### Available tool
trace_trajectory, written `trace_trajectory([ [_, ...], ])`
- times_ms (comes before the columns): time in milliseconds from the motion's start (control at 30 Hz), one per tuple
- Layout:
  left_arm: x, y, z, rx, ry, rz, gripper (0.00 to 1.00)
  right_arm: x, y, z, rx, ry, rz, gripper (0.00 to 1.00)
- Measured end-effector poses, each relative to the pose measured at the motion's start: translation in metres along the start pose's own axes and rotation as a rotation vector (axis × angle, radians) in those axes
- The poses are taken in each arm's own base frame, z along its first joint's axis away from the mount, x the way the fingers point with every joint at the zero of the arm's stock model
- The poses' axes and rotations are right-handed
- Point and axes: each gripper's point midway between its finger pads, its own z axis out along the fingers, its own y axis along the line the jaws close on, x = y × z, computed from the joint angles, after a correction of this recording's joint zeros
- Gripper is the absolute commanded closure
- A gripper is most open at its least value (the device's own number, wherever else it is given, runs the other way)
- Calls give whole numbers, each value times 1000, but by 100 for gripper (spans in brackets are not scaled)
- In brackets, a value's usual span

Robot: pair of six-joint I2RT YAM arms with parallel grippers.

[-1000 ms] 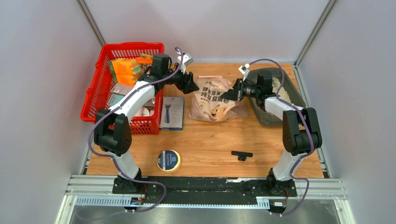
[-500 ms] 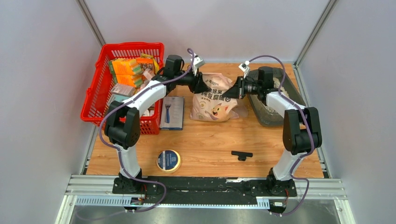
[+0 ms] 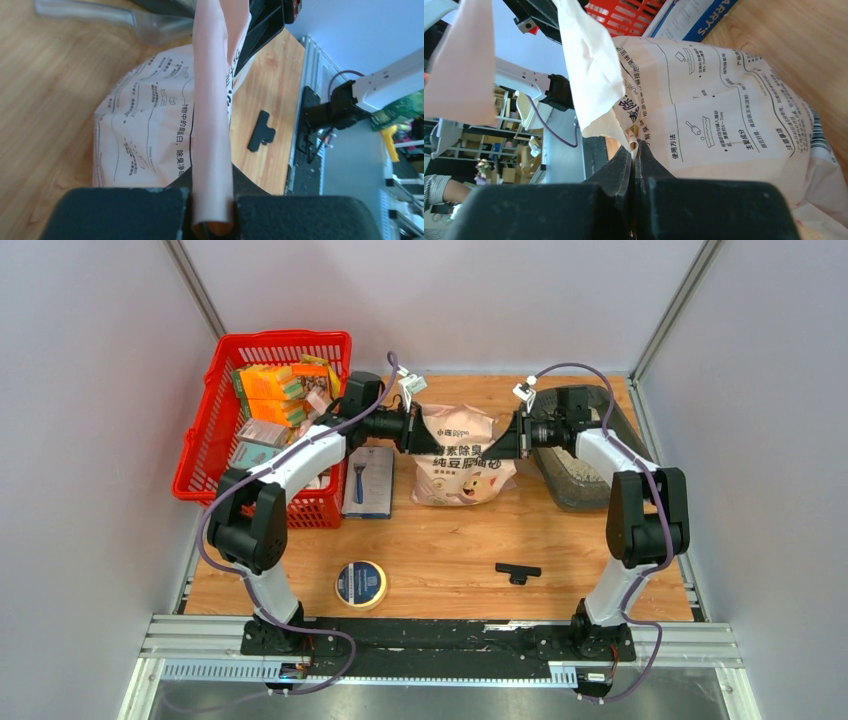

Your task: Fill the litter box with clean litter

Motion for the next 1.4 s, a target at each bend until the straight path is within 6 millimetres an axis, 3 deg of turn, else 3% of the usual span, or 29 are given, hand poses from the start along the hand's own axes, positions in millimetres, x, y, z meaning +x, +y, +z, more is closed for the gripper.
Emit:
trace_trajectory([
  [200,12,-12,-5,53,46,-100,100,14,12,-4,-23,30,34,77],
  [467,19,-19,-8,83,72,-190,100,32,22,-12,-19,30,19,69],
  [567,21,-20,-9,89,79,-218,100,39,24,-13,-17,32,29,75],
  [633,24,-21,-9,94,83,-240,100,43,24,-14,-16,33,33,92],
  [700,24,-22,-9,96,85,-255,100,44,23,-14,-11,33,32,100],
  [867,24,-22,-9,94,84,-267,100,41,21,-16,-7,29,110,100],
  [1033,20,-13,-12,49,71,-272,100,21,14,-13,-69,62,293,100],
  [1133,21,-9,-15,8,77,-297,100,20,13,-12,-84,79,365,100],
  [1167,23,-9,-17,-2,84,-311,95,21,15,-12,-85,85,386,100],
  [1267,28,-9,-22,-23,101,-344,61,29,21,-13,-94,103,454,100],
  [1367,28,-4,-35,-38,92,-374,59,35,21,-16,-91,115,464,98],
  [1400,28,-3,-38,-40,87,-376,59,35,21,-17,-91,119,435,90],
])
